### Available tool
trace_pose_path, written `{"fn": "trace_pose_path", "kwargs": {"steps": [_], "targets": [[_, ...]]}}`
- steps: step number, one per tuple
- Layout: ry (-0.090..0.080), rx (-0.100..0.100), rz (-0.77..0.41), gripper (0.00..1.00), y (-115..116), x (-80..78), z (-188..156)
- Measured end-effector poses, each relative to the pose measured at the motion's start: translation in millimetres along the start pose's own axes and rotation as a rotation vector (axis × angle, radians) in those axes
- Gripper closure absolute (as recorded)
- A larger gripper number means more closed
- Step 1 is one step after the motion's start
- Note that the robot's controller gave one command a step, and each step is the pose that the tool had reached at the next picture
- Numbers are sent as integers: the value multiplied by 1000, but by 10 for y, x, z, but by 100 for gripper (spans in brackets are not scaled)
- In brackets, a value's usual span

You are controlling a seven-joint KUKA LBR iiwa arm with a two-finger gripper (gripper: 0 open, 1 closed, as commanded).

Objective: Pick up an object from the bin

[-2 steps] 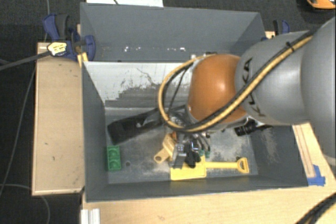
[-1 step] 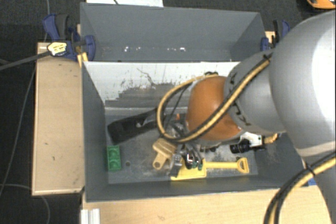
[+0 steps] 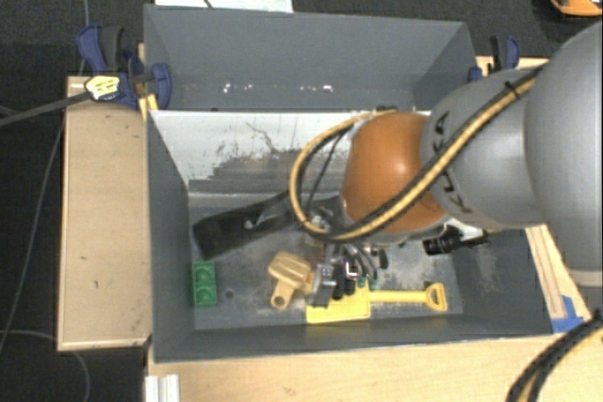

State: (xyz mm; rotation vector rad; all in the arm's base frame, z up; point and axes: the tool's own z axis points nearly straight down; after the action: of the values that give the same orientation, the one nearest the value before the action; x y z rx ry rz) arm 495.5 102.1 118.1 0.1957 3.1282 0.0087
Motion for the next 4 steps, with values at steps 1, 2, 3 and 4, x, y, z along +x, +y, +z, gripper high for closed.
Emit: {"fn": "trace_pose_path", "kwargs": {"steps": [1, 2, 3, 4], "targets": [[3, 4, 58, 100, -44, 22, 477], [3, 3, 59, 100, -44, 22, 477], [4, 4, 73, 100, -33, -75, -437], [-12, -2, 76, 100, -32, -78, -219]]}}
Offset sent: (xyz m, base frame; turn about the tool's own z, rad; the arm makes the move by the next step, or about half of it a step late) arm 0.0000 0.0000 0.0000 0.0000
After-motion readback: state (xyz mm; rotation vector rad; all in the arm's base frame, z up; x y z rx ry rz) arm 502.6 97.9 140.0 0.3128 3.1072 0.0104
